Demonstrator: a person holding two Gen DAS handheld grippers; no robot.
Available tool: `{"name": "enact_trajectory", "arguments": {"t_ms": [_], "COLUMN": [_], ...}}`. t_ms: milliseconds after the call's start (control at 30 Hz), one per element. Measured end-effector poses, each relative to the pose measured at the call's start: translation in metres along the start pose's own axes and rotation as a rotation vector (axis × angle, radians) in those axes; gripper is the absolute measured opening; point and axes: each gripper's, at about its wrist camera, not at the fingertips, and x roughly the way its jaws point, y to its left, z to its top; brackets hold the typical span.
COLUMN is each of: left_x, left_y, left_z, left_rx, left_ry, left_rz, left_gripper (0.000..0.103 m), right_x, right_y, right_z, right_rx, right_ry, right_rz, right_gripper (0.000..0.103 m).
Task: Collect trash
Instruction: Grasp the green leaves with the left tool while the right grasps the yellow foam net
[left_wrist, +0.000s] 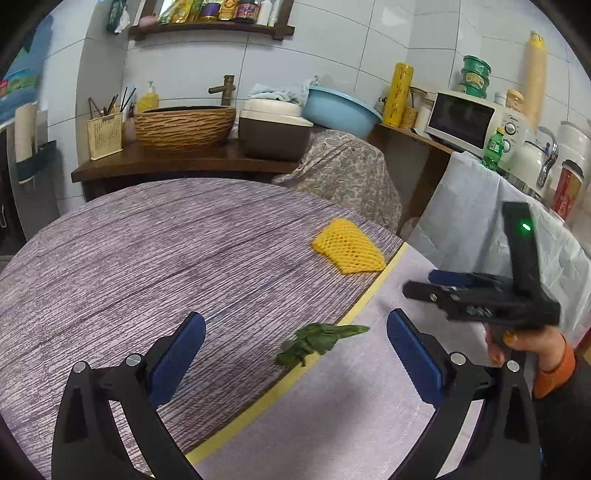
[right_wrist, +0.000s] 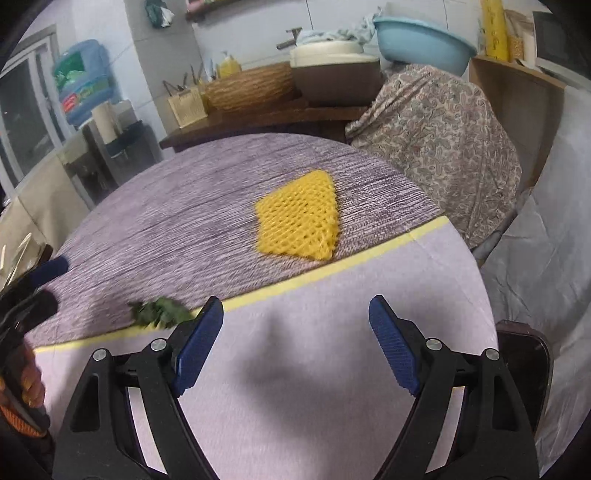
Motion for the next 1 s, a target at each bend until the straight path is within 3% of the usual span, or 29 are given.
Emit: {"name": "enact_trajectory", "arguments": {"t_ms": [133, 300, 433, 533, 667, 733, 1000], "left_x": [-0.001, 0.008, 0.011, 0.013, 0.02, 0.025, 0.054], "left_y": [0.009, 0.022, 0.022, 0.018, 0.012, 0.008, 0.0], "left_z": [-0.001, -0.002, -0.004, -0.006, -0.008, -0.01, -0.015], "left_rx": [0.0, -0.051, -0.051, -0.029, 0.003, 0.028, 0.056], "left_ry": [0.008, 0.044, 0.049, 0.047, 0.071, 0.089, 0.168], "left_rz": [0.029, -0.005, -0.021, -0.027, -0.039, -0.026, -0.039], "left_gripper": [0.097, 0.097, 0.094, 0.094, 0.092, 0.091, 0.063], "right_x": [0.03, 0.052, 0.065, 0.073, 0.074, 0.068, 0.025], "right_y": [-0.002, 0.0, -0.001, 0.002, 0.0, 0.001, 0.004], "right_z": [0.019, 0.031, 0.036, 0.041, 0.044, 0.043, 0.023], "right_rx": [0.029, 0.014, 0.024, -0.013, -0.004, -0.004, -0.038], "right_ry": [0.056, 0.079, 0.083, 0.087, 0.077, 0.06, -0.004], "right_rz": [-0.03, -0.077, -0.073, -0.107, -0.08, -0.074, -0.018], "right_gripper": [0.081, 0.08, 0.074, 0.057, 0.02, 0.017, 0.016]}}
